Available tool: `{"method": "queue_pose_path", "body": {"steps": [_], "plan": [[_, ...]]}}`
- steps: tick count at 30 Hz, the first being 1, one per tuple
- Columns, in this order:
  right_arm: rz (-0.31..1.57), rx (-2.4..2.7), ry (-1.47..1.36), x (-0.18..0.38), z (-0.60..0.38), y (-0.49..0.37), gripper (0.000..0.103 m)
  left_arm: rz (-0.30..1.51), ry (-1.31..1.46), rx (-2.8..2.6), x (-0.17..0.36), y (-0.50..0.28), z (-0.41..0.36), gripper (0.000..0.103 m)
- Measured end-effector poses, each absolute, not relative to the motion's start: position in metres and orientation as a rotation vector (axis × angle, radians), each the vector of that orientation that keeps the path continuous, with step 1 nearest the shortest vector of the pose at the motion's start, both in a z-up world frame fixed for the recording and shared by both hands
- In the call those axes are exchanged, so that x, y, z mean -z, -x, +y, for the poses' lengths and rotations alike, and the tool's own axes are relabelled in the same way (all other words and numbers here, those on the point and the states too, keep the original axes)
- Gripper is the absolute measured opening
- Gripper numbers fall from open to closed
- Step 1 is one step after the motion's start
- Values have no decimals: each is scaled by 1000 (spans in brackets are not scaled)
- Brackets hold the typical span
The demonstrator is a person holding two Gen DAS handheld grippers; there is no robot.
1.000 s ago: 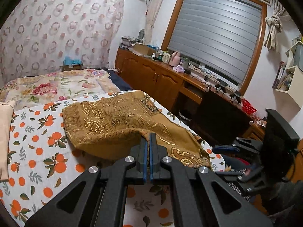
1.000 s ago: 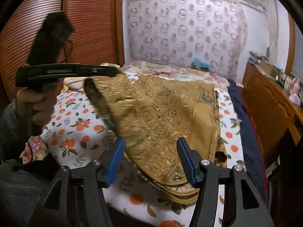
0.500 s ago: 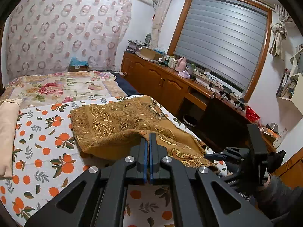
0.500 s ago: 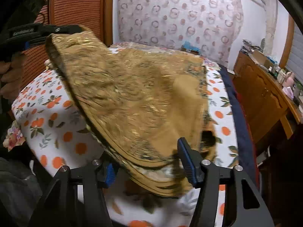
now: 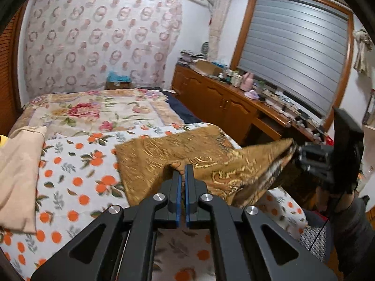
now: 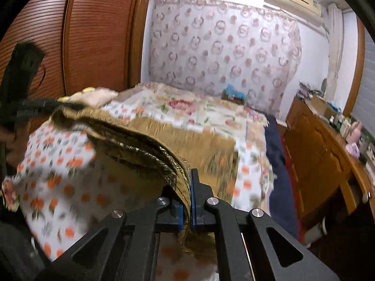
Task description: Fold small clothes
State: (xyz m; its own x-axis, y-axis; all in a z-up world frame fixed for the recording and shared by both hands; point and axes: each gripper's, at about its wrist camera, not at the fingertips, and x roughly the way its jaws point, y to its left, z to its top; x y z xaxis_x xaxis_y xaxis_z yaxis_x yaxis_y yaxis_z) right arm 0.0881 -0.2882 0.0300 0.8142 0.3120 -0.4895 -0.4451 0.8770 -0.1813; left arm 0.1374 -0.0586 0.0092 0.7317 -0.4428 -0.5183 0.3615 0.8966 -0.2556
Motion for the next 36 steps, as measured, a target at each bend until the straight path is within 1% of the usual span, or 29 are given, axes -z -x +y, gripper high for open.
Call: {"method": "queue_pose_path", "body": {"steps": [4, 5, 7, 8, 9, 10, 12, 13, 20, 21, 22, 23, 24, 26, 27, 31, 34, 36], "plan": [[476, -432, 309, -38, -271, -137, 4, 639, 154, 409, -4, -168, -49, 3], [486, -434, 316, -35, -268, -151, 4, 647, 155, 407, -2, -175, -46, 5], [515, -449, 322, -29, -261, -179, 4, 654, 145, 400, 1, -185, -43, 12], [526, -450, 325, -24, -261, -191, 4, 651, 144, 390, 2, -189, -40, 23], [541, -452, 333, -19, -258, -204, 4, 645, 146, 382, 2, -190, -37, 43], [557, -454, 338, -15, -256, -215, 4, 626, 154, 371, 2, -191, -32, 50], [583, -464, 342, -13, -255, -230, 4, 618, 170, 371, 3, -195, -24, 75], [591, -467, 350, -11, -252, -239, 4, 623, 178, 372, 5, -198, -21, 79], [589, -448, 363, -23, -241, -282, 5, 700, 148, 335, 26, -224, -23, 80], [594, -444, 346, -25, -242, -287, 14, 715, 143, 329, 29, -228, -25, 80], [593, -425, 337, -25, -243, -290, 20, 726, 141, 328, 32, -232, -26, 80], [581, -387, 327, -30, -245, -291, 33, 743, 137, 328, 37, -238, -27, 80], [569, -369, 311, -31, -247, -286, 42, 755, 133, 328, 39, -241, -28, 80], [546, -363, 260, -42, -256, -280, 51, 778, 119, 317, 44, -249, -31, 80], [539, -359, 245, -45, -259, -273, 54, 789, 116, 316, 46, -252, -32, 80], [539, -353, 206, -51, -277, -243, 57, 815, 125, 327, 51, -263, -35, 80], [556, -340, 184, -45, -291, -228, 58, 825, 118, 326, 54, -270, -38, 80], [577, -340, 176, -41, -296, -228, 61, 850, 113, 319, 59, -276, -41, 80]]}}
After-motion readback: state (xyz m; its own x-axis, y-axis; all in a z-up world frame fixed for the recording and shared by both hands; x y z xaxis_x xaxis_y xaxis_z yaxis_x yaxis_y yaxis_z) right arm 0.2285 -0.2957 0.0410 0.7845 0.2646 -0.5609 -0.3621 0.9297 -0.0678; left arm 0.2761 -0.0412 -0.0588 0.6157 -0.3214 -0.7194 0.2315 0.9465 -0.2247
